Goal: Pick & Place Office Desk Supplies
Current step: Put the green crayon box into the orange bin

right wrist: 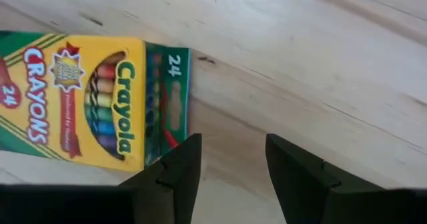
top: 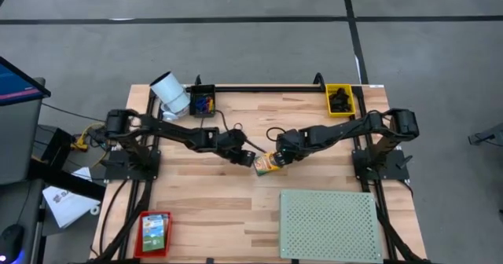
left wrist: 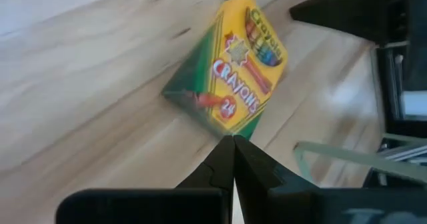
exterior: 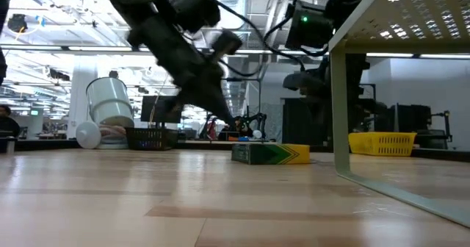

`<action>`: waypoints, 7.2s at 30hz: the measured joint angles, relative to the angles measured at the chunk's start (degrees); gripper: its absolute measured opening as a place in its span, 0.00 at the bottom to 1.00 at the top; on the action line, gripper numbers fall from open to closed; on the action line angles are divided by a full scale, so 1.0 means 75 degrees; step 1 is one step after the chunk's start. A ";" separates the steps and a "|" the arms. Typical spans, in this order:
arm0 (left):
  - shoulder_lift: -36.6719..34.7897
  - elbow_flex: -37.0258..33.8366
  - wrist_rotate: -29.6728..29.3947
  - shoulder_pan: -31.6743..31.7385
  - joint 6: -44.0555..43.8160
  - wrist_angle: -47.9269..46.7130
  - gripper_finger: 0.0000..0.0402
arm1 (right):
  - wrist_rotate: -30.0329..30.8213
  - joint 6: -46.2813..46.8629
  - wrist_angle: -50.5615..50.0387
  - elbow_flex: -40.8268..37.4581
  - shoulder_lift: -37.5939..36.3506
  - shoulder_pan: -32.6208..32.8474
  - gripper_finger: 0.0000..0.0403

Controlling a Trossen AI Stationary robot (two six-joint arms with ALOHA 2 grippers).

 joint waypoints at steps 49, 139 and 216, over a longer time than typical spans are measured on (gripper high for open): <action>0.1143 0.0092 0.0163 -0.0147 -0.0160 -0.0054 0.00 | -0.0374 -0.0200 0.1243 -0.0217 0.0076 -0.0075 0.41; 0.1084 0.0133 -0.0544 -0.0776 -0.0752 -0.0237 0.00 | -0.0035 -0.0022 0.0854 -0.0214 -0.0117 0.0219 0.41; 0.0810 -0.0001 -0.1745 -0.1037 -0.0941 0.0906 0.00 | -0.0278 -0.0545 0.1416 -0.0232 -0.0647 -0.0218 0.41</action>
